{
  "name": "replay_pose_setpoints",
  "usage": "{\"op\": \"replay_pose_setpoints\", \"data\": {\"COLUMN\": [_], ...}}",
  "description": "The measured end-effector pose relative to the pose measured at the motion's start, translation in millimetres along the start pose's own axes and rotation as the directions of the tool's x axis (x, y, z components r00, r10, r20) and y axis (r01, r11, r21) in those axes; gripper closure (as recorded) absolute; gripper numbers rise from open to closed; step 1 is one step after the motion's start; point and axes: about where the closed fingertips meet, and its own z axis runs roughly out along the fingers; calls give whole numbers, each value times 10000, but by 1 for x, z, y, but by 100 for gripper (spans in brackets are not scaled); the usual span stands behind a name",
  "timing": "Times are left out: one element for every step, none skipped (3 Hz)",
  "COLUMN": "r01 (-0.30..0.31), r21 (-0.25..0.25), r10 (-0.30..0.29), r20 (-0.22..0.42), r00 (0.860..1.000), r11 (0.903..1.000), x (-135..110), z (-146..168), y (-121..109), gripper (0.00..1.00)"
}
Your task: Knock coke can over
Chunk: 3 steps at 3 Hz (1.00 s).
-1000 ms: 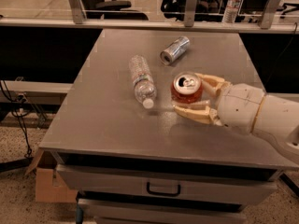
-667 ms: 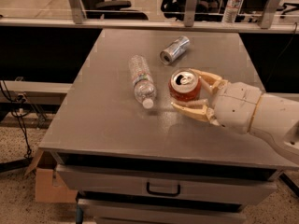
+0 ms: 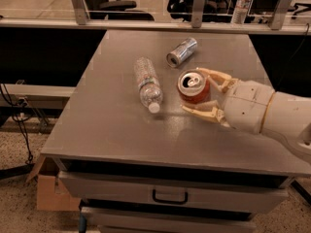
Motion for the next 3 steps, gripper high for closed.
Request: {"op": "replay_pose_setpoints", "data": {"r01": [2804, 3890, 4473], "r21": [-265, -498, -647], "r10": [-2817, -3921, -4516], "r20": [-990, -1408, -1627], "r00": [9544, 9091, 8772], "r11": [9595, 9199, 8921], "x": [-2, -2, -2], "z": [-4, -7, -9], "y": [-35, -53, -63], "gripper": [100, 100, 100]}}
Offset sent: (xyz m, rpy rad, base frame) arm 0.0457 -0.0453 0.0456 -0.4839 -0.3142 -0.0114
